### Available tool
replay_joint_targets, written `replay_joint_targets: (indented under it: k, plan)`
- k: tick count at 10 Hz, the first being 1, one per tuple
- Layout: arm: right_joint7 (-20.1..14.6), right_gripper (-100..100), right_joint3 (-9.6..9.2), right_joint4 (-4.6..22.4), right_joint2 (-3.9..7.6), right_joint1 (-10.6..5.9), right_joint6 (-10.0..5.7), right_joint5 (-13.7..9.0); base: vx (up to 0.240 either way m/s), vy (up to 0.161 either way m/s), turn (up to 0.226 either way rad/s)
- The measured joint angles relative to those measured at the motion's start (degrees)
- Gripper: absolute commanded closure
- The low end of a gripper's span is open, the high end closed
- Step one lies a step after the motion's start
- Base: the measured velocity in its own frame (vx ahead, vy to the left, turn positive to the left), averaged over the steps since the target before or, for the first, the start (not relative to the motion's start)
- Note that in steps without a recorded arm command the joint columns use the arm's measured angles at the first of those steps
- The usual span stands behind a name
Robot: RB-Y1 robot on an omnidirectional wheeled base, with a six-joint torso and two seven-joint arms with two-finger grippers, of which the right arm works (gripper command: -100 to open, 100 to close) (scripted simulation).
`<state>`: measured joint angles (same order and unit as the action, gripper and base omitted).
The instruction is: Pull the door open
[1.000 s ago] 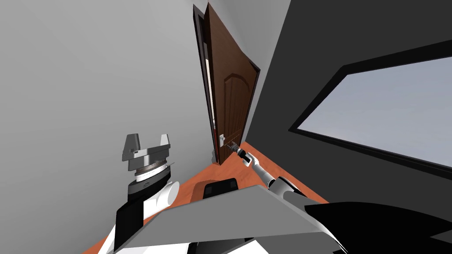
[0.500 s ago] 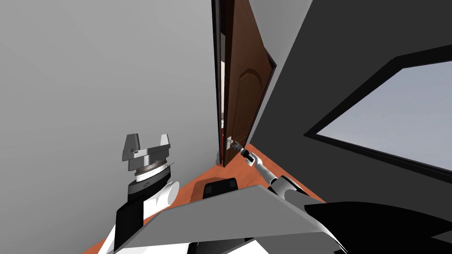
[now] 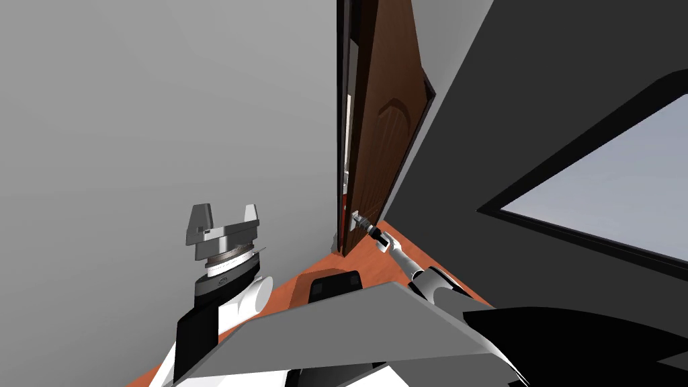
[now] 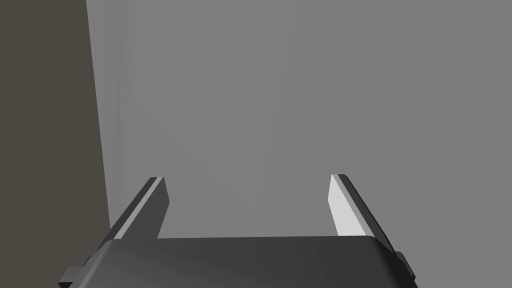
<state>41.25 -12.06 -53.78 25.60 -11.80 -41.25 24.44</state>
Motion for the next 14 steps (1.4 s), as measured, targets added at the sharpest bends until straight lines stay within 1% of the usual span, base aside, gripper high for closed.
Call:
replay_joint_targets:
  k: [3, 4, 6, 9, 11, 13, 14]
  plan:
    - [0.0, 100, -0.13, 0.1, -0.03, 0.11, 0.01, 0.1, -0.007, -0.005, -0.001]
    - [0.0, 100, -0.13, 0.1, -0.02, 0.13, 0.01, 0.1, -0.046, -0.048, 0.12]
    - [-1.9, 100, 0.02, -0.2, -0.06, 0.16, 0.52, -1.4, -0.096, -0.093, 0.136]
    - [-5.3, 100, 0.08, 0.0, -0.56, 0.07, 0.99, -3.8, -0.082, -0.095, 0.124]
    - [-7.2, 100, 0.23, 0.8, -0.98, -0.25, 0.85, -5.4, -0.078, -0.079, 0.11]
    - [-9.6, 100, 0.23, 0.1, -1.05, -0.02, 1.64, -6.9, -0.065, -0.064, 0.113]
    - [-10.7, 100, 0.38, 0.4, -1.25, -0.17, 1.67, -7.8, -0.067, -0.066, 0.161]
